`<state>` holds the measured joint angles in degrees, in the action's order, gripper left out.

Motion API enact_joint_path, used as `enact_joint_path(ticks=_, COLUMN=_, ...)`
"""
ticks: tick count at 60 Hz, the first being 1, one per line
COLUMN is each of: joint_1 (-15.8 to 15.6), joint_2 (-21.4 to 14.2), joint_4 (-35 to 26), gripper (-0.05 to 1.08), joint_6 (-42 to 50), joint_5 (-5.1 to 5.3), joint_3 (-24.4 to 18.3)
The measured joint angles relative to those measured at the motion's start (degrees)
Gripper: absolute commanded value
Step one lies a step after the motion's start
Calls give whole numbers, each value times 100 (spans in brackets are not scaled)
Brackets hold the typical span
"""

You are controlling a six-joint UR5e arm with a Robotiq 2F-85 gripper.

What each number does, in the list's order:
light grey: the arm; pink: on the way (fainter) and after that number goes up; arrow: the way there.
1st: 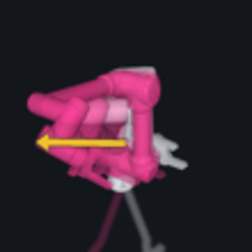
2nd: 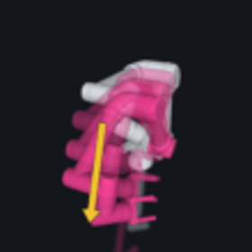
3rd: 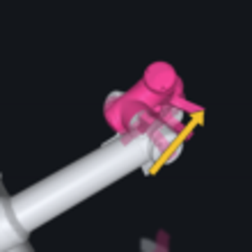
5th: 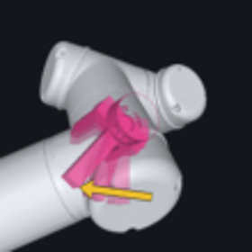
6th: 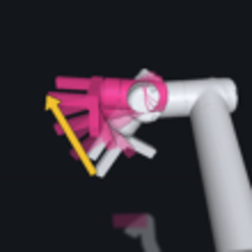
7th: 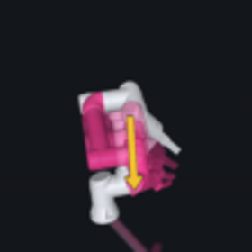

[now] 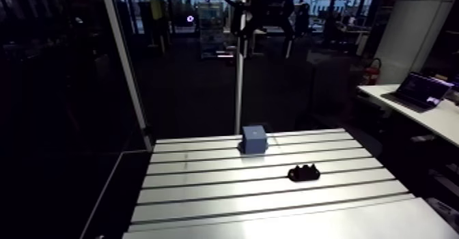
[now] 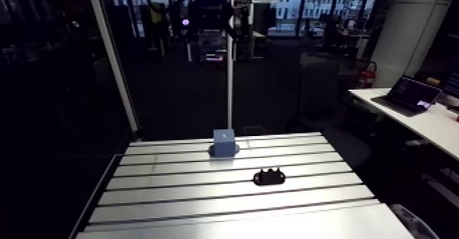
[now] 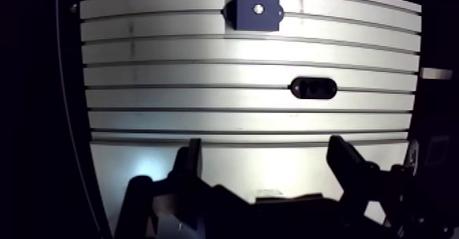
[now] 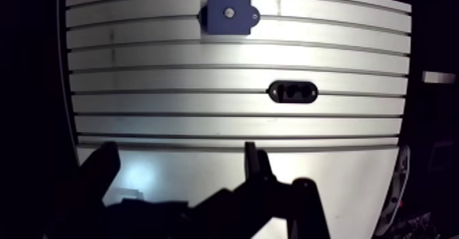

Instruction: Pick up the M10 bolt and insert it into the hex recess until seated.

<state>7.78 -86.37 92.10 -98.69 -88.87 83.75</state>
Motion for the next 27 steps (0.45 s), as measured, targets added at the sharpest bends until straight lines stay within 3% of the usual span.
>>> enact_joint_path(ticks=27, joint_1=-21, joint_2=-4, joint_4=4, gripper=0, joint_6=12, joint_5=29, joint_3=6)
